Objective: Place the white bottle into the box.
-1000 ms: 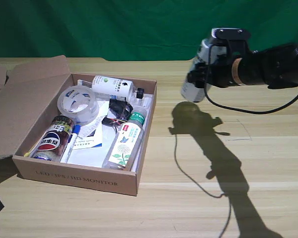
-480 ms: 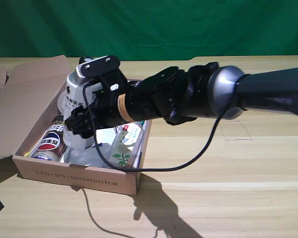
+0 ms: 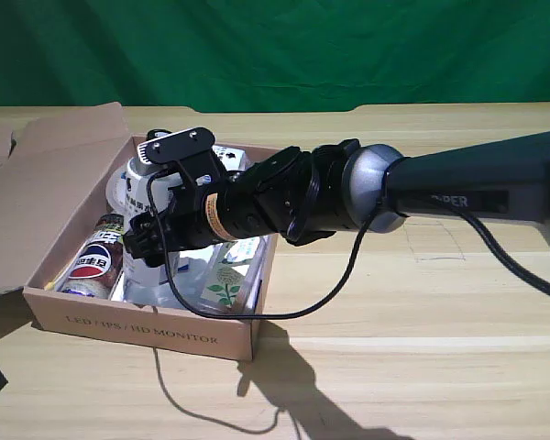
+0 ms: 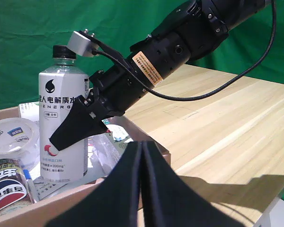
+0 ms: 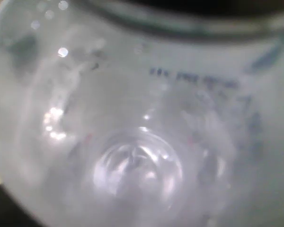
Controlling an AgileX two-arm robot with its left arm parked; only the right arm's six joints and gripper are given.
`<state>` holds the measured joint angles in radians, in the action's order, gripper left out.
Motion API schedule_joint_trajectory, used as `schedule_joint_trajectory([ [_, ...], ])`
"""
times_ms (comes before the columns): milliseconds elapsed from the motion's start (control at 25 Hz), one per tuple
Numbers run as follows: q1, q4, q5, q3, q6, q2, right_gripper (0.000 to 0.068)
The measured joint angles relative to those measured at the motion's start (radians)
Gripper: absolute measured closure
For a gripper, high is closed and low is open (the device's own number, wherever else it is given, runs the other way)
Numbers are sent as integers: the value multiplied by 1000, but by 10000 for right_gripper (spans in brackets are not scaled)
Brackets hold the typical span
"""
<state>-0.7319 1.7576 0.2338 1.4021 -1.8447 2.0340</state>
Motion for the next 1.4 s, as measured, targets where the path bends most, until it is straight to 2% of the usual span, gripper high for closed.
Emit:
schedule_joint_trajectory([
  [80,1,-2,-17,0,0,0,39],
  [160,1,-4,-18,0,0,0,7],
  [520,1,-5,38,1,-24,-84,15],
  [720,1,-5,-45,1,3,-244,116],
  [920,1,-12,-250,-11,111,-404,237],
  [1160,1,-34,-657,-167,322,-644,505],
  [1280,1,-111,-823,-262,417,-771,622],
  [1400,2,-200,-866,-356,504,-905,671],
])
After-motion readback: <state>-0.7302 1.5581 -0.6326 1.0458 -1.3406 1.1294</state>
